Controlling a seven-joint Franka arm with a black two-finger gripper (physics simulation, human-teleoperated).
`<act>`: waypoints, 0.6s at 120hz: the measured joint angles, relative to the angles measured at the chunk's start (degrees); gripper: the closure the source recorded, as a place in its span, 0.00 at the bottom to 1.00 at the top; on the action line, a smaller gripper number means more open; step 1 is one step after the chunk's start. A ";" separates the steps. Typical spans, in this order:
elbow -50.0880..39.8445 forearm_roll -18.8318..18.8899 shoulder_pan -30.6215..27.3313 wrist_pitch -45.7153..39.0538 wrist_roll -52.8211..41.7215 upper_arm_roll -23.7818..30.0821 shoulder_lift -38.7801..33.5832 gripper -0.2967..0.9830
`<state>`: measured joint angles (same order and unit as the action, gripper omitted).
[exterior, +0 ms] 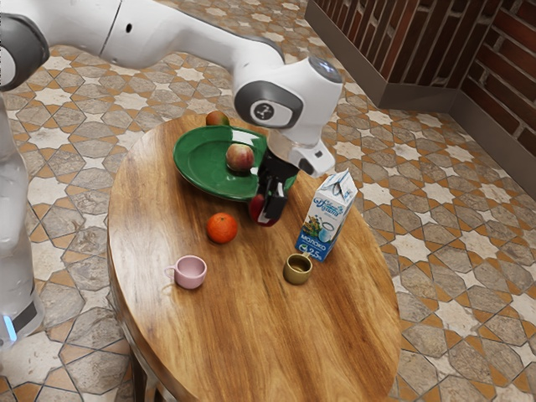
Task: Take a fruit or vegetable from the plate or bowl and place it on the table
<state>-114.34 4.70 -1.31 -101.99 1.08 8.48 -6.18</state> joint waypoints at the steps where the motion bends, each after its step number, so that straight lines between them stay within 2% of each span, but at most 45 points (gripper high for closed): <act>1: 0.00 -0.02 0.00 -0.01 0.08 0.00 0.03 0.64; 5: 0.00 -0.08 -0.02 -0.05 0.38 0.01 0.12 0.63; 18: -0.01 -1.51 -0.31 -0.09 1.01 0.00 0.25 0.46; 32: -0.02 -2.57 -0.44 -0.04 1.45 0.03 0.31 0.35; 56: 0.16 -3.06 -0.40 0.02 1.96 0.01 0.32 0.26; 64: 5.00 -1.47 -0.55 1.16 1.85 -0.17 0.30 0.25; 72: 14.25 2.16 -1.35 4.26 1.38 -0.53 0.27 0.24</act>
<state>-100.09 6.86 -2.66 -97.73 2.46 7.94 -5.91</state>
